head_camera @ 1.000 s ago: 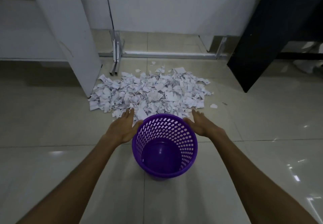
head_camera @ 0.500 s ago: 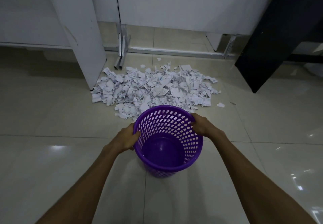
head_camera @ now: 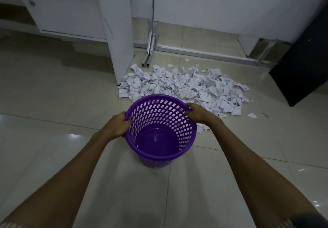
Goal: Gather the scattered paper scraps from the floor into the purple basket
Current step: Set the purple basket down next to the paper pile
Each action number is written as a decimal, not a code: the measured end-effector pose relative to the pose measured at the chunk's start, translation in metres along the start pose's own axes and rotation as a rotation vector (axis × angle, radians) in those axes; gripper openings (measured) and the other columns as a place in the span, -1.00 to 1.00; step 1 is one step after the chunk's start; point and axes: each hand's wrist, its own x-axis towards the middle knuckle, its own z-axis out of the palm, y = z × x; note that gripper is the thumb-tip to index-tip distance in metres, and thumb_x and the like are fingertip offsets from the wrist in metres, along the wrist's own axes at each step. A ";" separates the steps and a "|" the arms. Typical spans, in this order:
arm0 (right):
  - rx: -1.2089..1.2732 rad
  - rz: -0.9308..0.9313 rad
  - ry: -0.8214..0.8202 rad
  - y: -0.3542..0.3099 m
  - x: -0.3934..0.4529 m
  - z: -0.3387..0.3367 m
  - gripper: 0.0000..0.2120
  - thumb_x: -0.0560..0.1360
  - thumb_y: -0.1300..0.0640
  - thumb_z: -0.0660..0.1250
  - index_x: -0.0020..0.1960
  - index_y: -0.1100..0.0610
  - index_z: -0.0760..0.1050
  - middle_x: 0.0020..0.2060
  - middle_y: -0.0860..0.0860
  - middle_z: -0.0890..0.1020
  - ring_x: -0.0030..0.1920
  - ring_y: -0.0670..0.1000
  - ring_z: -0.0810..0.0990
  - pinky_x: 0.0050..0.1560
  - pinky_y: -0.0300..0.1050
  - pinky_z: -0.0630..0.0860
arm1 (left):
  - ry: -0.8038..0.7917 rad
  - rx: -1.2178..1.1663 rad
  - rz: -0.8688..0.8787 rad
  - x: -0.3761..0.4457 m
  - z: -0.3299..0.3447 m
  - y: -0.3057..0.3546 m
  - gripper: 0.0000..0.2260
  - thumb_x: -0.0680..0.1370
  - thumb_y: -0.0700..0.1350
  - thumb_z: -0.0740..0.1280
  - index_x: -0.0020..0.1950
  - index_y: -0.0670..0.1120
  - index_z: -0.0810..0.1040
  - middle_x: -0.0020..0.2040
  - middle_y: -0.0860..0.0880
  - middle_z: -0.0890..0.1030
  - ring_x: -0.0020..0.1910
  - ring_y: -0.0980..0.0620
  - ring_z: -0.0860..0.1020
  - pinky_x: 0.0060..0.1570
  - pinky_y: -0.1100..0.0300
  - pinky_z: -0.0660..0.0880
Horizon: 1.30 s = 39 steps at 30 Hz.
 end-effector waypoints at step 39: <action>-0.183 0.242 0.155 0.115 0.193 0.048 0.20 0.26 -0.29 0.54 0.58 -0.15 -0.23 0.54 0.18 -0.36 0.53 0.34 -0.31 0.31 0.61 -0.05 | 0.433 -0.745 -0.184 0.064 -0.024 -0.068 -0.74 0.52 0.02 0.36 0.15 -0.05 0.62 -0.08 -0.04 0.71 -0.21 -0.02 0.67 -0.21 0.09 0.54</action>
